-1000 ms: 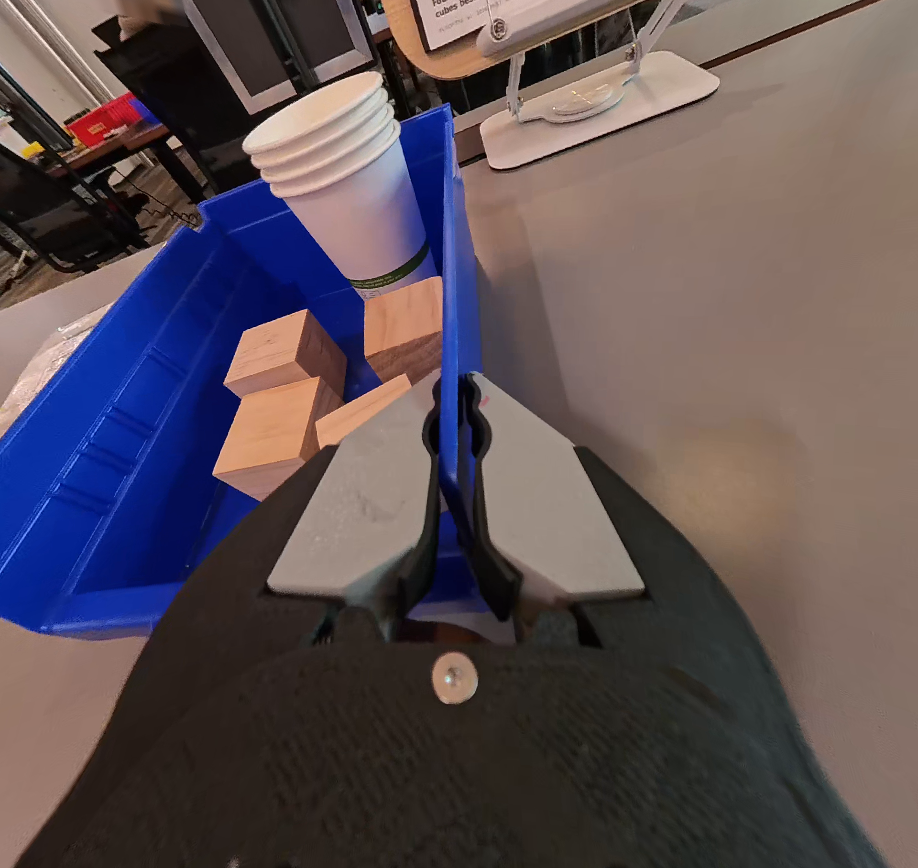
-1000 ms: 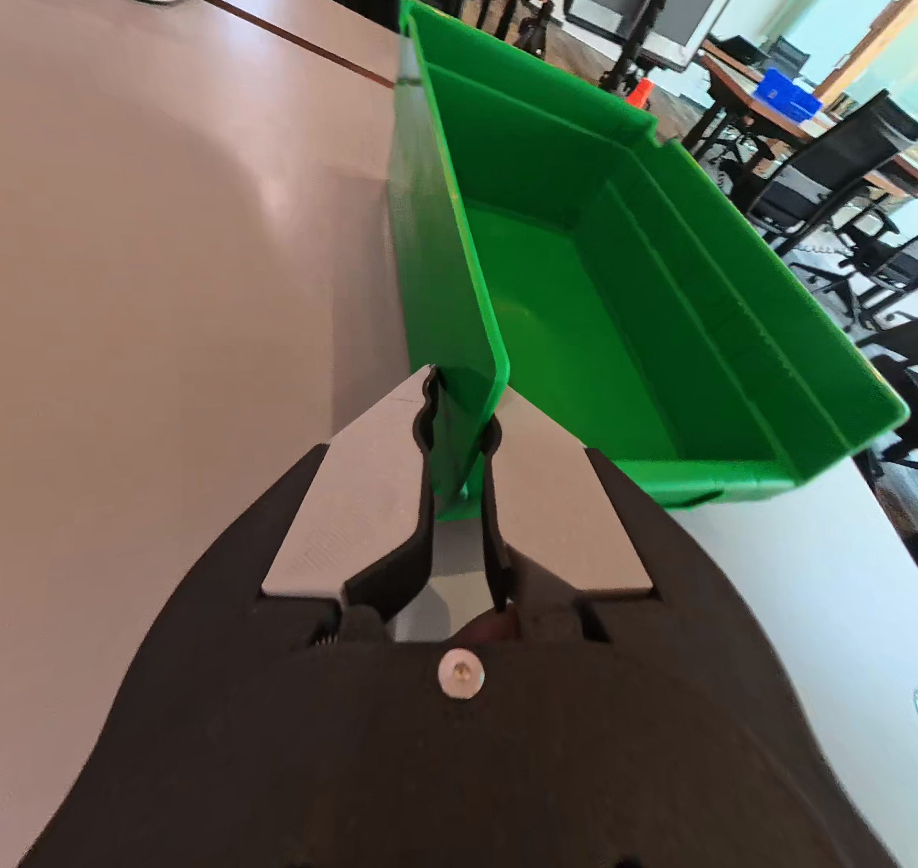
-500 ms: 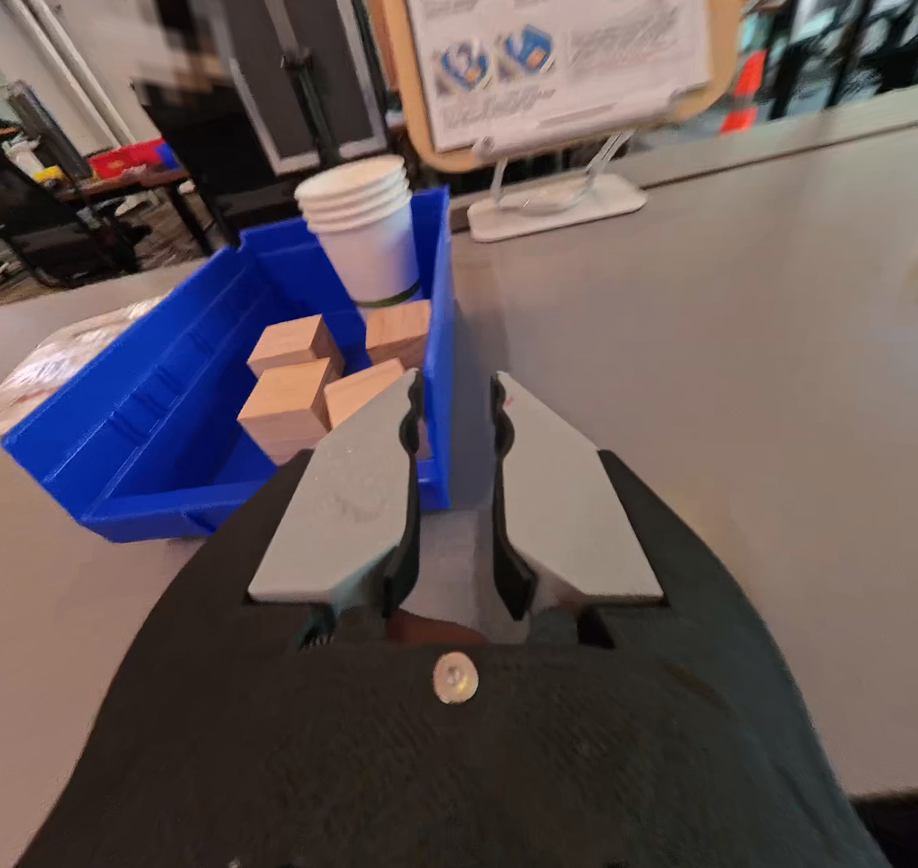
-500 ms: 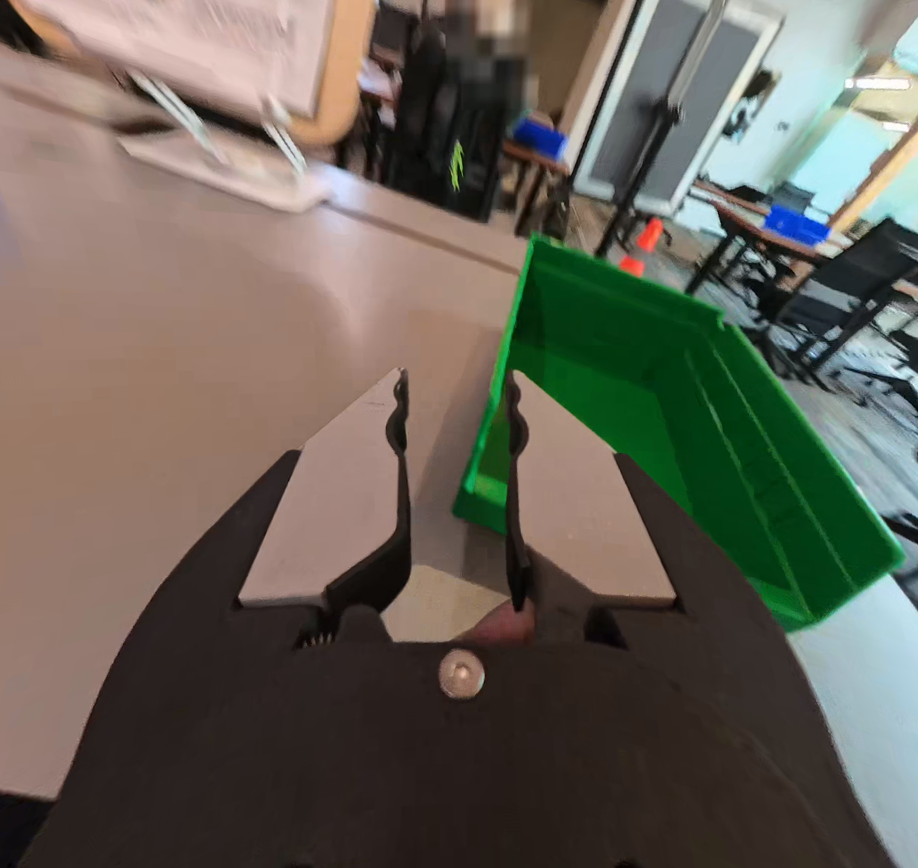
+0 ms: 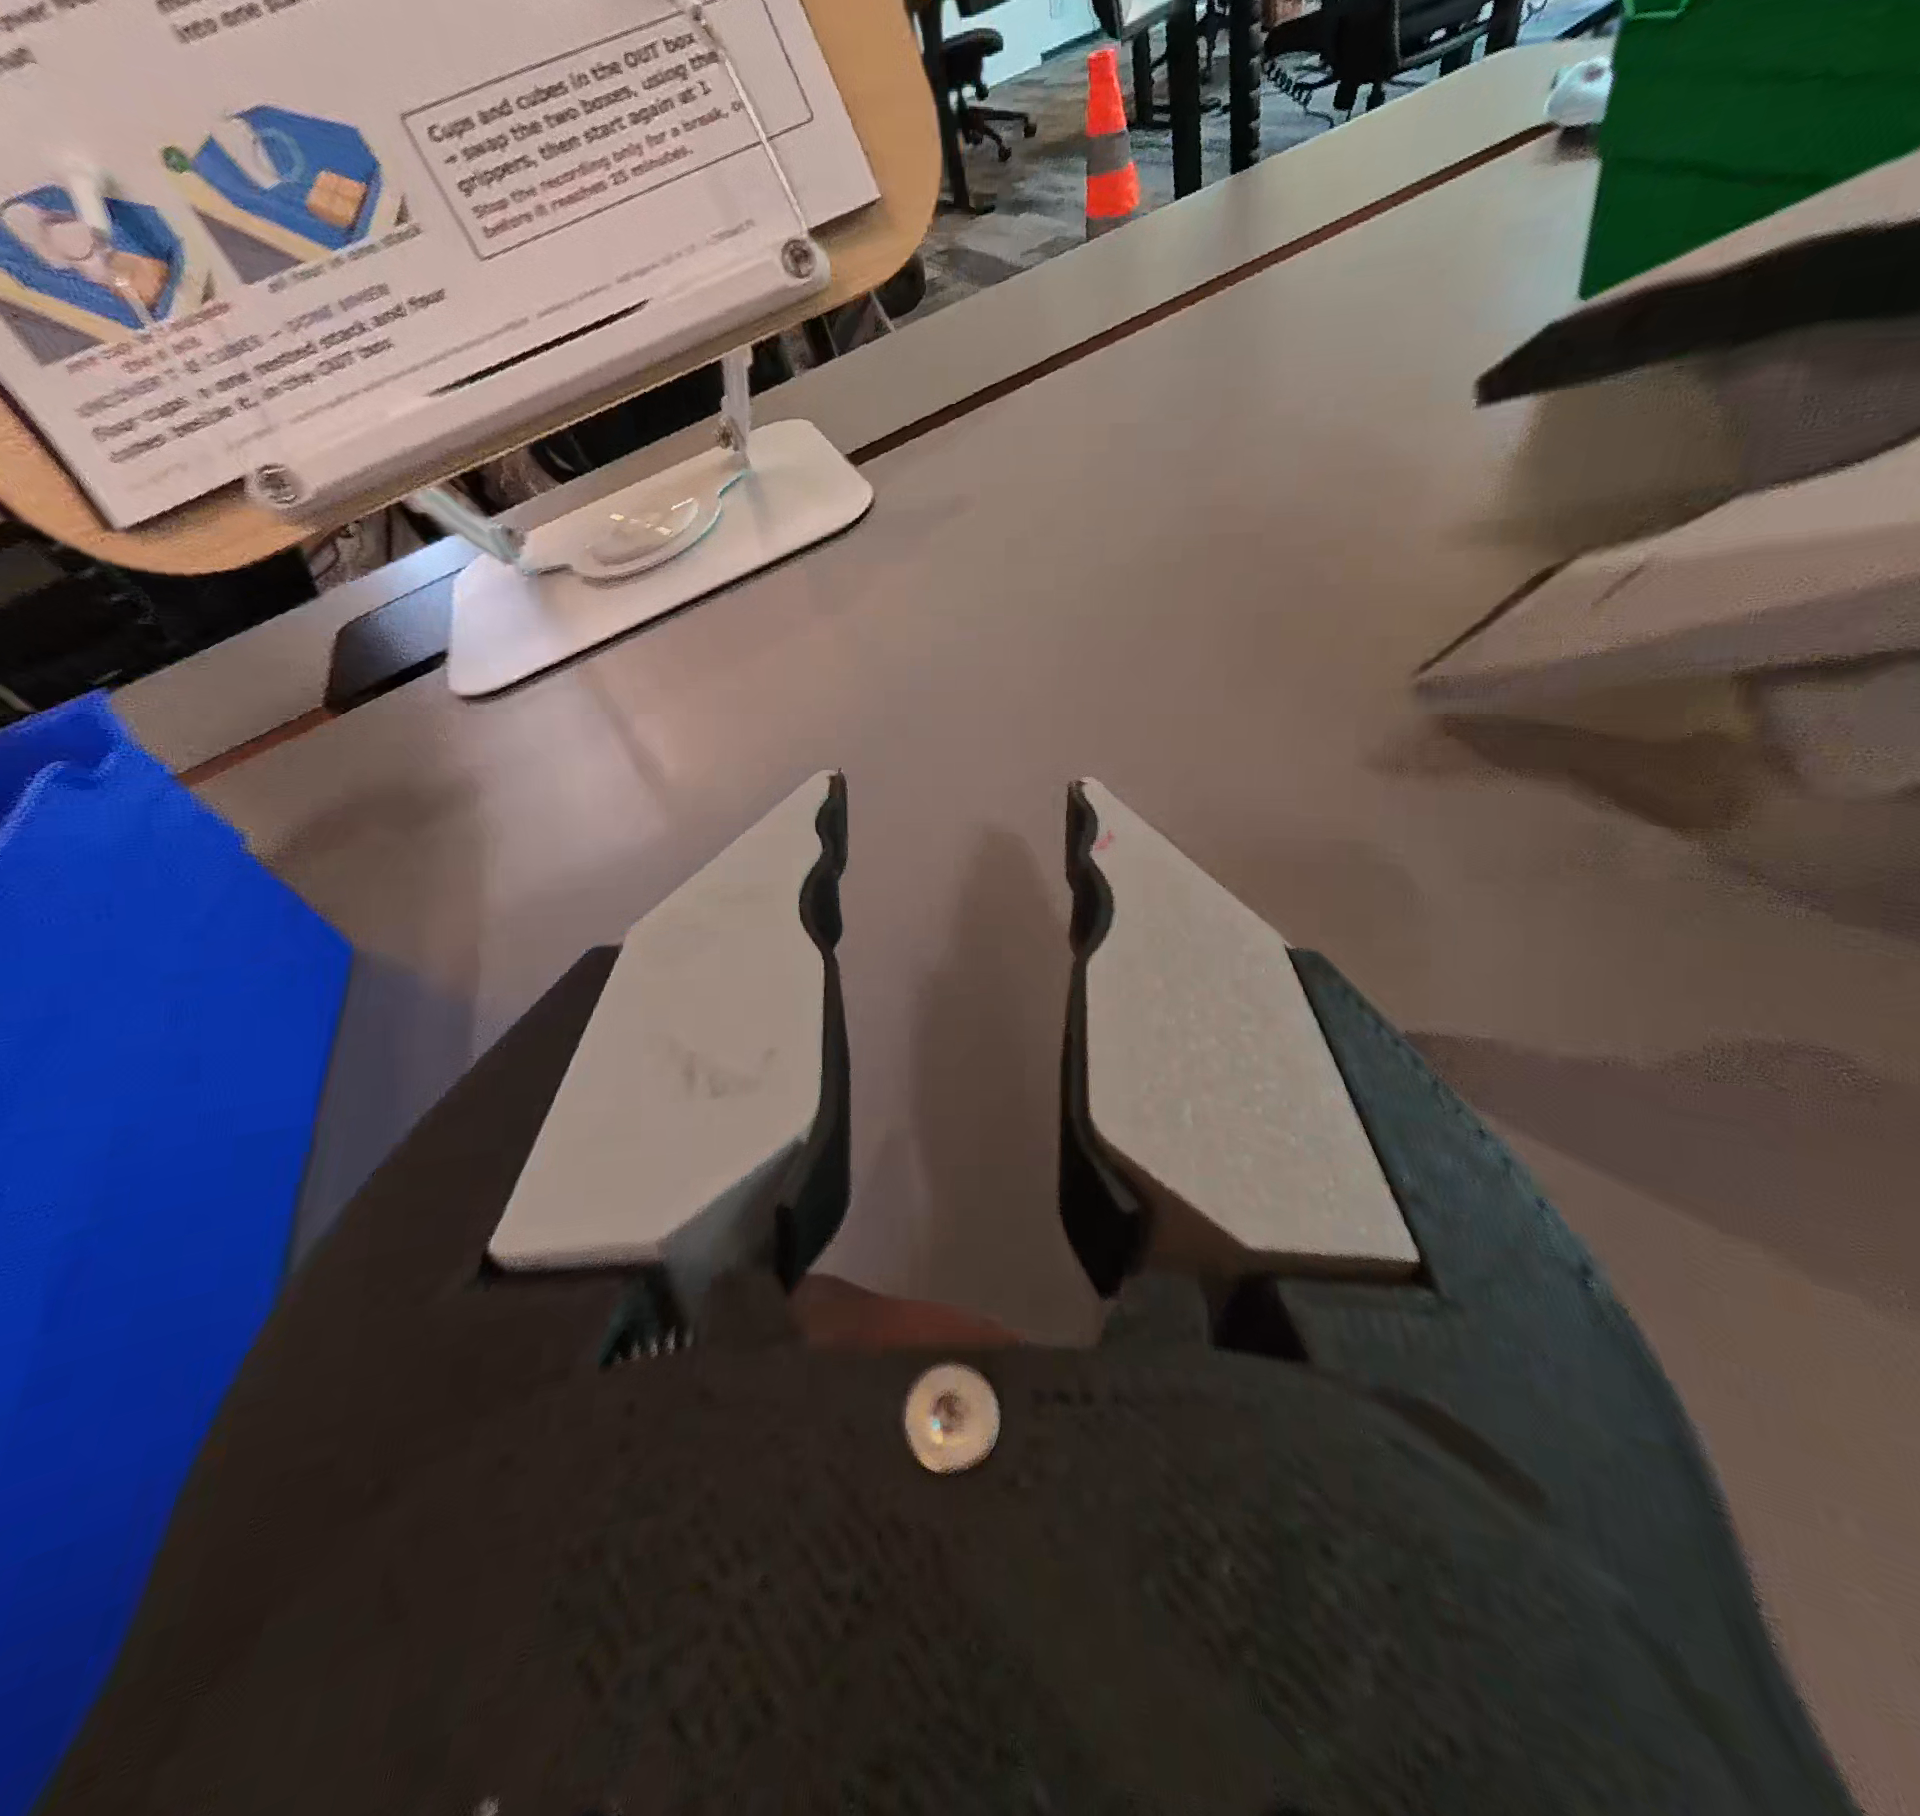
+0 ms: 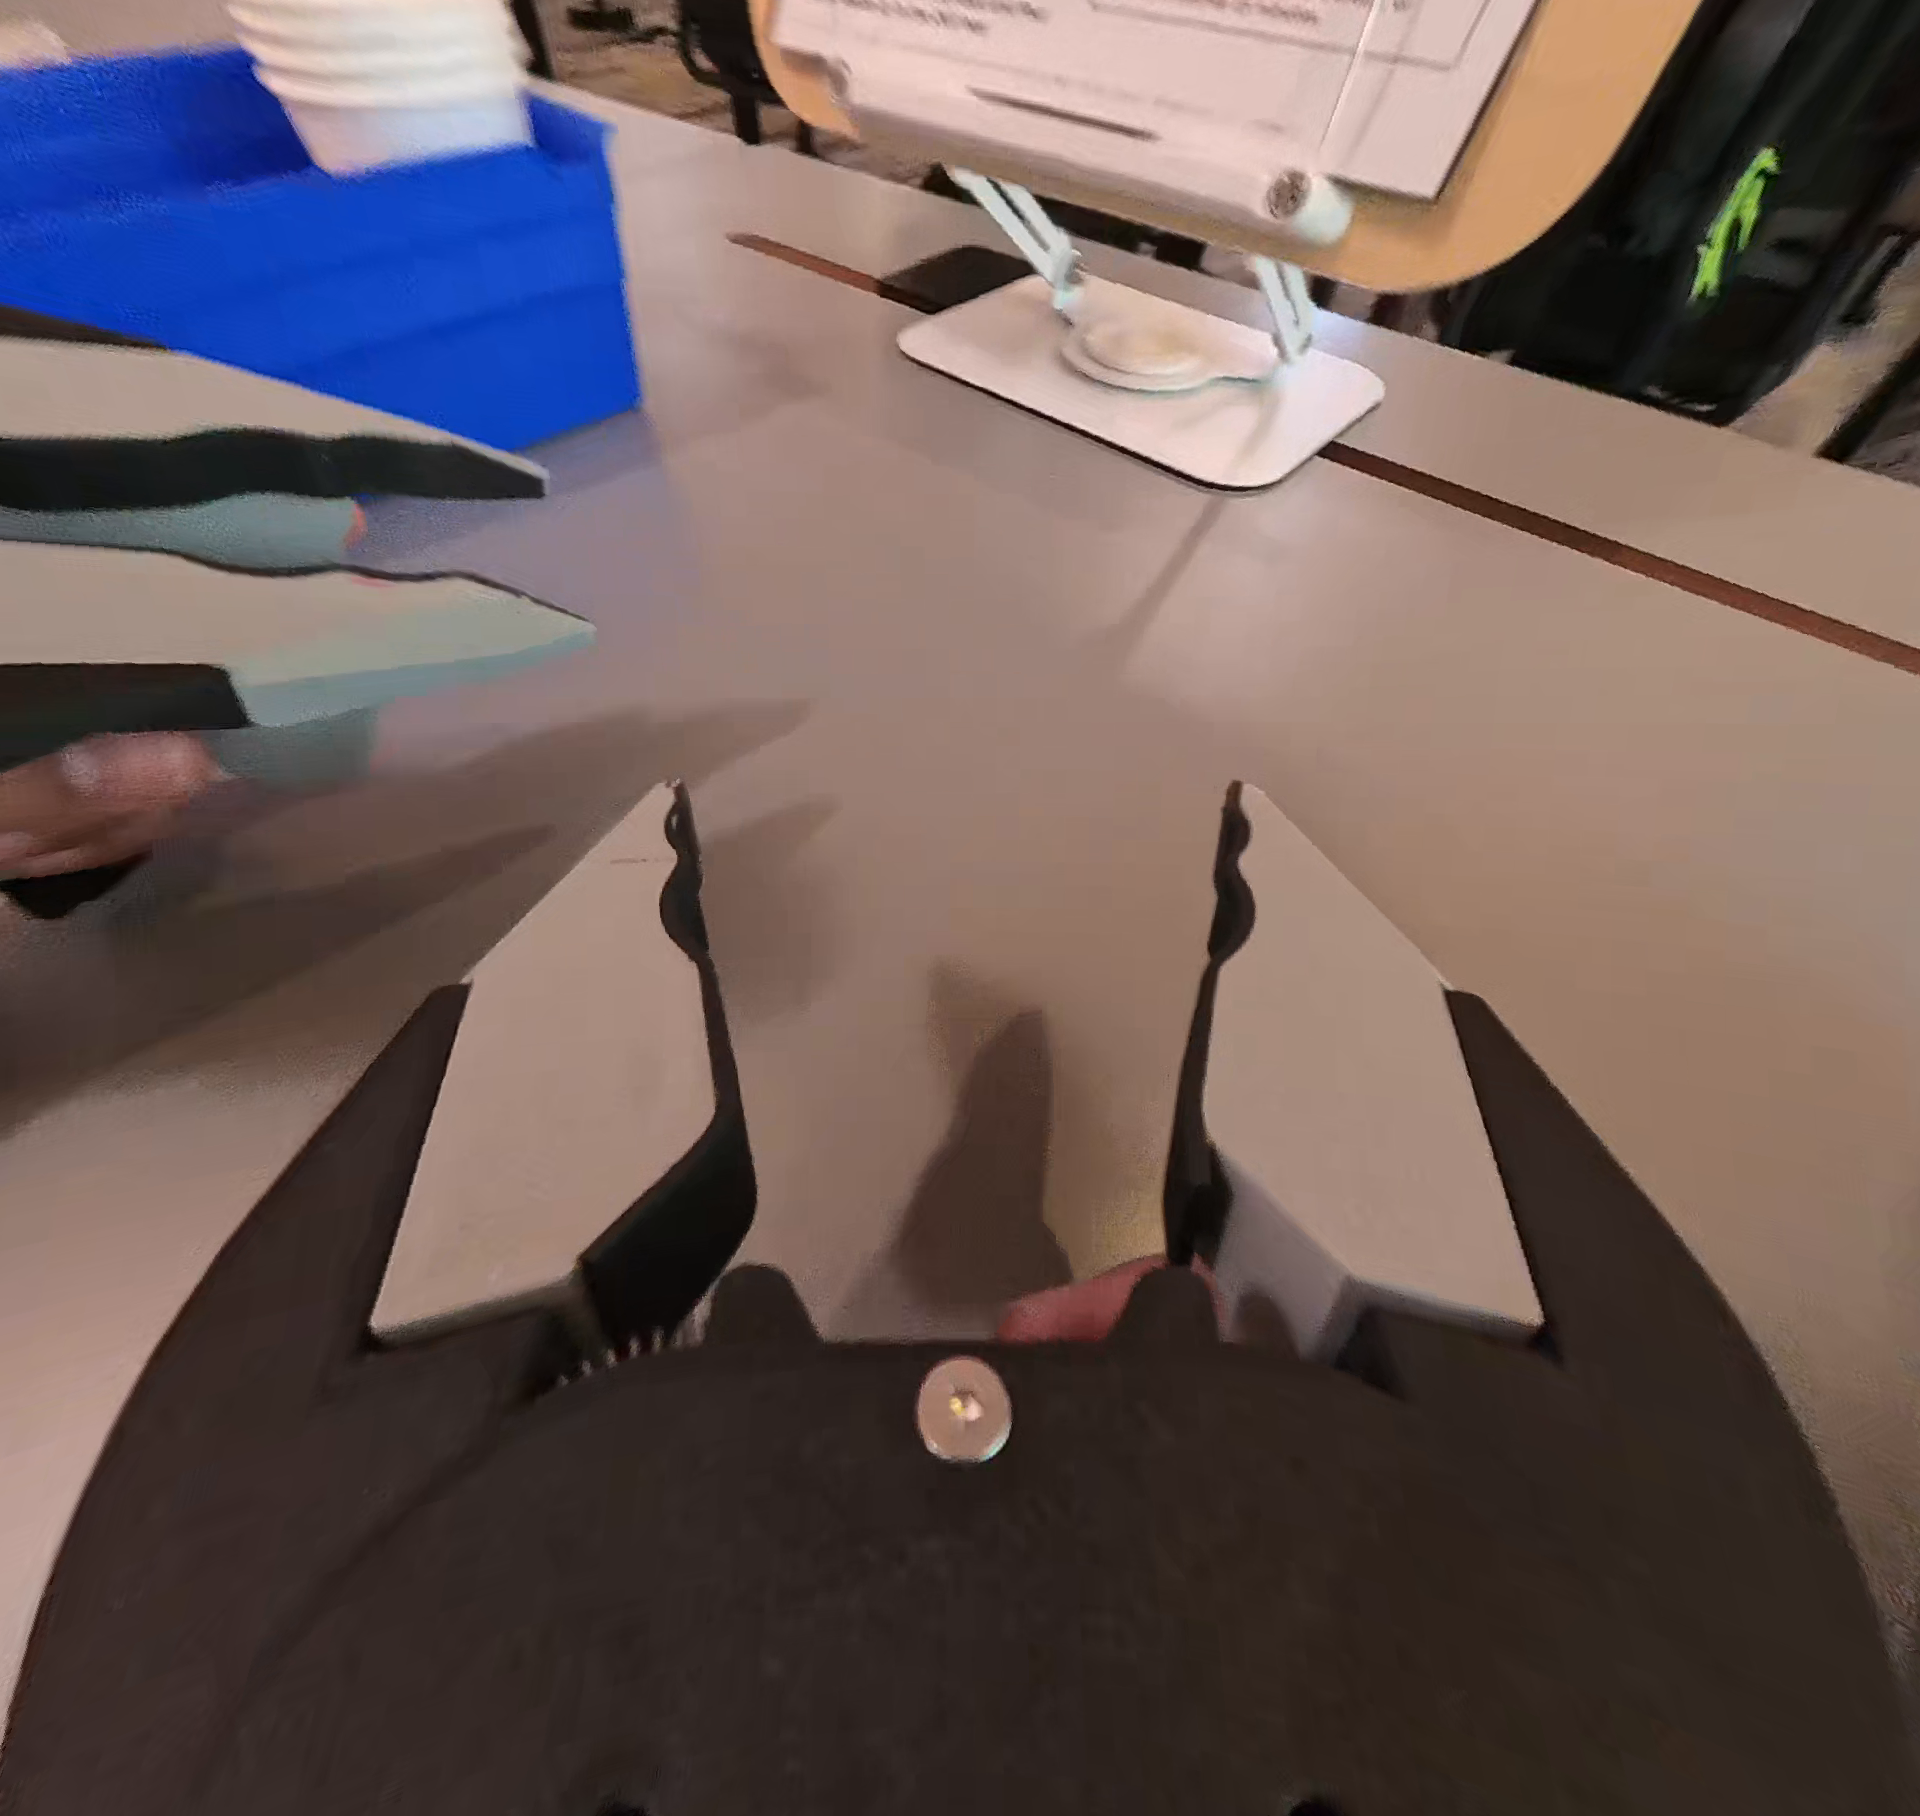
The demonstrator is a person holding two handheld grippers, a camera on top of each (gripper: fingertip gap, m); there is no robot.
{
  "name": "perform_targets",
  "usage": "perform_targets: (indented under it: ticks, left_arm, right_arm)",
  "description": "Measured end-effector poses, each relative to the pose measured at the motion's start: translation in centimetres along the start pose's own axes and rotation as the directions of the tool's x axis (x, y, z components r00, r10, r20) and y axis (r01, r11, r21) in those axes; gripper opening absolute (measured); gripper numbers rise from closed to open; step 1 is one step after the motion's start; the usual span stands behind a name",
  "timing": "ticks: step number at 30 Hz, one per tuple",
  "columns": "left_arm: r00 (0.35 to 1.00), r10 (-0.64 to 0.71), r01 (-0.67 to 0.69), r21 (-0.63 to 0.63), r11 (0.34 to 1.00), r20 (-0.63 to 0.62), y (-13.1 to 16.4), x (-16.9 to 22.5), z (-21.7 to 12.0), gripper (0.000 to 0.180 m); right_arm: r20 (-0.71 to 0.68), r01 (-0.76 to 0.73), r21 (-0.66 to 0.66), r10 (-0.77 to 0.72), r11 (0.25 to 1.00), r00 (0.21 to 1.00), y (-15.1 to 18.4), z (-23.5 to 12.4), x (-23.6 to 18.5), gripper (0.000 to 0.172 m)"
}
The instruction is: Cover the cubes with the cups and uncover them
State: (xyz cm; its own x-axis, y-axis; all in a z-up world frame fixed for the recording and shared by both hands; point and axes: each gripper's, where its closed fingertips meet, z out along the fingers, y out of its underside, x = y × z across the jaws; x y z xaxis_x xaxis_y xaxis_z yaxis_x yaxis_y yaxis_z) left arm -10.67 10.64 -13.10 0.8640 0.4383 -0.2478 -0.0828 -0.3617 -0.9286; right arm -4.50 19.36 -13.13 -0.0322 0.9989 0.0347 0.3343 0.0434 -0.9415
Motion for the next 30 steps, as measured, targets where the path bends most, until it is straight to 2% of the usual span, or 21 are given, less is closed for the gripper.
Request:
perform_targets:
  ticks: [3, 7, 12, 16, 22, 25, 30]
  left_arm:
    - [1.000, -0.012, 0.011, -0.036, 0.999, -0.019, 0.4, 0.1, 2.5, 0.042]
    - [0.997, -0.081, 0.082, 0.035, 0.996, -0.013, -0.5, -0.9, 2.4, 0.044]
    - [0.993, -0.116, 0.116, 0.059, 0.992, 0.006, -0.7, -1.5, 2.1, 0.052]
    - [0.992, -0.130, 0.129, 0.073, 0.989, 0.000, -0.9, -1.6, 1.9, 0.060]
    - [0.994, -0.106, 0.100, 0.140, 0.985, 0.039, -1.6, -1.6, 0.9, 0.053]
    - [0.993, -0.120, 0.115, 0.161, 0.980, 0.021, -1.8, -1.5, 0.4, 0.056]
    - [0.992, -0.124, 0.120, 0.260, 0.958, -0.001, -2.7, -1.3, -1.0, 0.046]
  right_arm:
    - [-0.004, 0.038, -0.067, -0.038, 0.997, 0.999, 1.4, 2.6, 0.9, 0.111]
    - [-0.027, 0.068, 0.034, -0.067, 0.997, 0.997, 0.1, 1.9, 1.8, 0.094]
    - [0.009, -0.017, 0.048, 0.017, 0.999, 1.000, 0.0, 1.7, 2.3, 0.093]
    - [0.021, 0.008, 0.073, -0.010, 0.997, 1.000, -0.2, 1.1, 1.8, 0.090]
    - [-0.025, 0.094, 0.089, -0.092, 0.992, 0.995, -0.3, 0.7, 1.1, 0.089]
    - [-0.012, 0.079, 0.093, -0.078, 0.993, 0.997, -0.3, 0.6, 0.7, 0.089]
    - [0.016, 0.026, 0.105, -0.028, 0.994, 0.999, -0.3, 0.1, 0.4, 0.092]
